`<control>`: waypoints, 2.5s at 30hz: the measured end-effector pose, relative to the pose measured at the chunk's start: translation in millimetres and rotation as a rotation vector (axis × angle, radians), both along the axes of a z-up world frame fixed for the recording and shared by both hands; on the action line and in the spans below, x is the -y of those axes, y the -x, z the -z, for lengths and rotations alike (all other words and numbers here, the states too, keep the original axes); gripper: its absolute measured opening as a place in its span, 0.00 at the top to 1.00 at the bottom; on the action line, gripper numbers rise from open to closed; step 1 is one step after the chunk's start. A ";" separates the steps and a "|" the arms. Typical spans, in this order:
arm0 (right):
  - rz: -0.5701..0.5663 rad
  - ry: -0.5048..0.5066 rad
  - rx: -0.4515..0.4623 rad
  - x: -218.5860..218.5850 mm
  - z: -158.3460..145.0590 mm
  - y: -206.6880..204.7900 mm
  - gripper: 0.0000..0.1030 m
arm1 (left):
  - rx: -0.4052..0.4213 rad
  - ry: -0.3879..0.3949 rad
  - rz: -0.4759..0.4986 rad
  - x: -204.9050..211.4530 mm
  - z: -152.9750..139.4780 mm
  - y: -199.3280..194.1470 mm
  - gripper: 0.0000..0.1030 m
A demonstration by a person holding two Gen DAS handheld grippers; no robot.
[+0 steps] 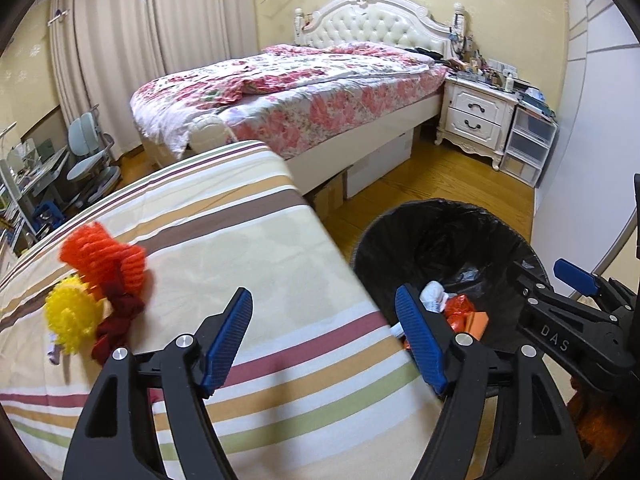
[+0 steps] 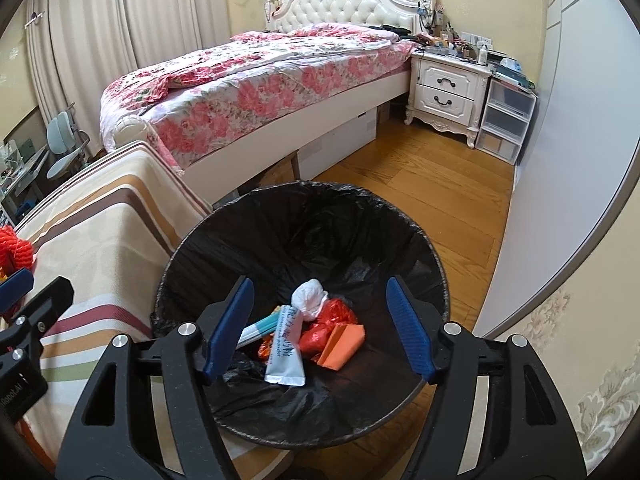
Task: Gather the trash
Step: 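Move both open tools from the bin back over the bed, then grasp the red ribbon with the right tool while the left tool reaches toward the blue cloth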
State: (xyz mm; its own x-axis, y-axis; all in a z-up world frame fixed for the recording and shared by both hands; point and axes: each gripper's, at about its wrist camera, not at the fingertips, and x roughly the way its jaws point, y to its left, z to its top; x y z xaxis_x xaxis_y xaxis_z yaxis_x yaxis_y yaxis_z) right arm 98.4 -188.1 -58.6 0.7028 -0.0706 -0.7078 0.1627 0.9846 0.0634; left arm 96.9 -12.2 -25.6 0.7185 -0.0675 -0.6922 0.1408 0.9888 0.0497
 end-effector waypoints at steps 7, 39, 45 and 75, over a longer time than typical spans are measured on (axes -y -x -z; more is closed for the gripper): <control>-0.068 -0.013 -0.001 -34.1 -4.2 6.1 0.34 | 0.012 -0.002 -0.084 -49.0 -7.2 18.0 0.30; -0.514 0.034 -0.008 -248.5 -24.9 40.4 0.33 | -0.010 0.030 -0.518 -261.3 4.3 82.0 0.29; -0.560 0.010 -0.027 -276.8 -22.9 37.8 0.33 | -0.018 0.046 -0.556 -277.7 8.1 86.7 0.29; -0.521 0.073 -0.075 -262.7 -14.1 10.2 0.78 | -0.013 0.051 -0.483 -254.9 11.1 73.7 0.28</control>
State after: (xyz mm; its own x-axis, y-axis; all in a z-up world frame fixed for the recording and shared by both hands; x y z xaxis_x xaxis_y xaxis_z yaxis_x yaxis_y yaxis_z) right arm 88.3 74.6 -44.4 0.6057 0.2232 -0.7638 -0.3476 0.9376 -0.0017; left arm 23.2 242.6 -36.7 0.6673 0.2373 -0.7060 -0.3345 0.9424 0.0006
